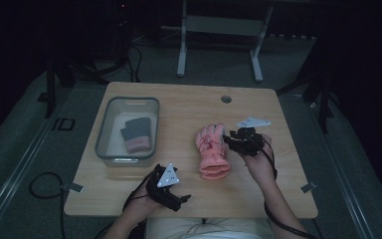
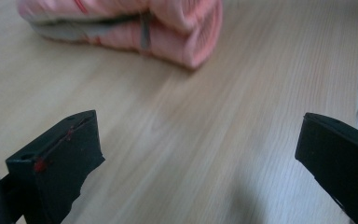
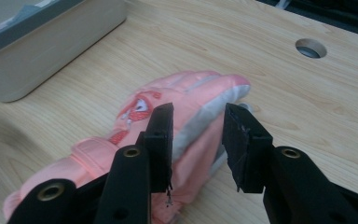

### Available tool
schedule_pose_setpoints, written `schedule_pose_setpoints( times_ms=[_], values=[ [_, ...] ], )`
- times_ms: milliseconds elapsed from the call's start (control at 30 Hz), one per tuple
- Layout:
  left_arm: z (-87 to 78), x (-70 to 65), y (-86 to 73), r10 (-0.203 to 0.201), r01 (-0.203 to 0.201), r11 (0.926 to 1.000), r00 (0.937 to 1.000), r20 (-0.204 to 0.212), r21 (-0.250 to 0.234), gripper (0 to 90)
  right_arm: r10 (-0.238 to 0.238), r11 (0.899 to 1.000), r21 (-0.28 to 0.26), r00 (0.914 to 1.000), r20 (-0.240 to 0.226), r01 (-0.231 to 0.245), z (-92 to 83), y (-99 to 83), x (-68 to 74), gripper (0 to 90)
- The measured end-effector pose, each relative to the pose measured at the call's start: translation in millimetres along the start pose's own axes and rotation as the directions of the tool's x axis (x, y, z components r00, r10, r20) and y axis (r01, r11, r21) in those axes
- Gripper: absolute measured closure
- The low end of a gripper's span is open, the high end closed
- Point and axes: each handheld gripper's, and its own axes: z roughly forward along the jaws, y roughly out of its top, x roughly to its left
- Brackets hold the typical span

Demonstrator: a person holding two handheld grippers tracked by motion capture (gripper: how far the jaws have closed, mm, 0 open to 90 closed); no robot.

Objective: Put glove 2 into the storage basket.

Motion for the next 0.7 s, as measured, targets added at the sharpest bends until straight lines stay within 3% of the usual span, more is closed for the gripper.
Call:
schedule_pose_setpoints(
  times_ms=[33, 167, 233, 333, 433, 500, 533, 600, 700],
  values=[
    [-3.0, 1.9, 5.5, -0.042, 0.042, 0.999, 0.9988, 0.024, -0.017, 0.0, -0.001, 1.0, -0.001, 1.0, 0.001, 0.001, -0.5, -0.1, -2.1, 64.7],
    [-9.4, 6.2, 21.3, -0.11, 0.115, 0.9908, 0.9917, 0.067, -0.072, 0.0, -0.007, 1.0, -0.01, 0.9999, -0.007, 0.007, -3.2, 0.4, -9.5, 65.1],
    [-9.0, 9.0, 31.4, -0.113, 0.117, 0.9901, 0.9919, 0.057, -0.077, 0.0, -0.019, 1.0, -0.019, 0.9997, -0.014, 0.018, -3.8, 1.1, -11.3, 65.0],
    [-0.7, 12.8, 46.3, -0.087, 0.089, 0.9939, 0.9956, 0.036, -0.066, 4.4, -0.017, 0.999, -0.042, 0.9992, -0.037, 0.015, -1.9, 2.1, -12.9, 65.0],
    [9.9, 15.3, 61.9, -0.047, 0.046, 0.9973, 0.9987, -0.02, -0.056, 7.7, -0.009, 0.999, -0.048, 0.999, -0.044, 0.007, 3.9, 3.3, -9.8, 65.0],
    [12.2, 16.8, 67.2, -0.042, 0.04, 0.9969, 0.9986, -0.031, -0.068, 13.8, -0.009, 0.999, -0.05, 0.9989, -0.046, 0.007, 6.1, 4.0, -7.8, 65.0],
    [17.3, 21.9, 81.1, -0.035, 0.03, 0.9975, 0.9961, -0.081, -0.064, 13.8, -0.016, 0.999, -0.05, 0.9989, -0.045, 0.014, 8.5, 4.9, -5.8, 65.0],
    [20.2, 27.4, 91.7, -0.023, 0.015, 0.9981, 0.9896, -0.142, -0.059, 19.3, -0.029, 0.999, -0.034, 0.9978, -0.06, 0.027, 19.2, 7.3, 2.3, 63.9],
    [21.8, 41.0, 102.7, -0.077, 0.064, 0.9948, 0.9822, -0.171, -0.079, 29.3, -0.031, 0.999, -0.021, 0.9968, -0.073, 0.03, 29.1, 8.2, 6.4, 63.7]
  ],
)
